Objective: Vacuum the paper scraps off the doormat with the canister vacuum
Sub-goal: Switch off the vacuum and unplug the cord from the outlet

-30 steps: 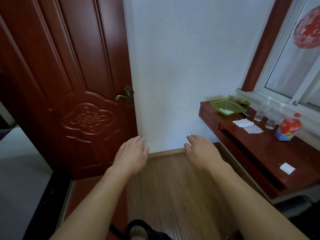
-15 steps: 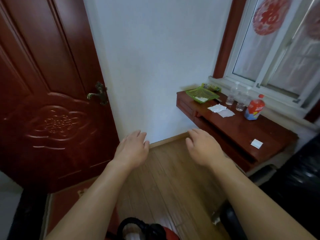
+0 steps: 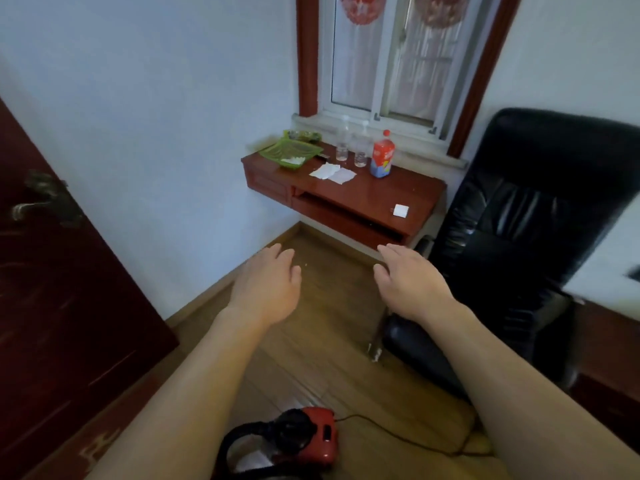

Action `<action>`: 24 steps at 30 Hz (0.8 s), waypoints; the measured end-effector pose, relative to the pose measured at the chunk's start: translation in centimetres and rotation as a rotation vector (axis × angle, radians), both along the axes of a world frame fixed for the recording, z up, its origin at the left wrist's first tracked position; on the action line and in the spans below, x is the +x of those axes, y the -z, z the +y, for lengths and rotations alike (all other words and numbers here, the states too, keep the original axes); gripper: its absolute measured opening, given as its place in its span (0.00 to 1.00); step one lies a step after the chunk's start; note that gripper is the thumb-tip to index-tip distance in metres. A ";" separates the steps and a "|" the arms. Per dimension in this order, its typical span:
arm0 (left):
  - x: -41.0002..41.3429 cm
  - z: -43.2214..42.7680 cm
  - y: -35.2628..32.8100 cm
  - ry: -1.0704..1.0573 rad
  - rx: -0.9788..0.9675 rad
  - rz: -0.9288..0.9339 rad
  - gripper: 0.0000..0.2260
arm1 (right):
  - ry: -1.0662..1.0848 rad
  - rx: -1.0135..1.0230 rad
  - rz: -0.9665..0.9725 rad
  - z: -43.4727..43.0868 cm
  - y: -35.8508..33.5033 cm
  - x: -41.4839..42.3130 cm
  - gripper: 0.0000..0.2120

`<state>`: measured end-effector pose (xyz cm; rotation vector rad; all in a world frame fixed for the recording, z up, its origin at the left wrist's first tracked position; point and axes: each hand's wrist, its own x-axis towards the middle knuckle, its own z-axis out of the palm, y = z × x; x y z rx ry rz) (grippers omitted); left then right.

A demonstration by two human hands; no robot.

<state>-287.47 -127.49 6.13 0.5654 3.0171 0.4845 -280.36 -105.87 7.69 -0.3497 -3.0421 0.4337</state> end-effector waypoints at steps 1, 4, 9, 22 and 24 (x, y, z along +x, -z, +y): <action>0.2 0.8 0.1 0.028 -0.005 0.004 0.22 | 0.026 0.002 0.001 0.6 0.0 0.9 0.23; 1.1 3.7 0.1 0.125 0.000 0.017 0.22 | 0.108 0.007 0.025 2.8 -0.1 4.0 0.22; 4.2 10.0 -0.6 0.310 -0.006 0.061 0.22 | 0.264 0.004 0.027 7.7 -0.3 10.0 0.20; 15.8 29.4 -0.5 0.591 0.015 0.039 0.22 | 0.498 -0.013 0.068 24.1 0.4 27.3 0.23; 17.7 32.4 0.0 0.610 0.019 0.019 0.23 | 0.537 -0.009 0.063 26.6 0.5 30.1 0.22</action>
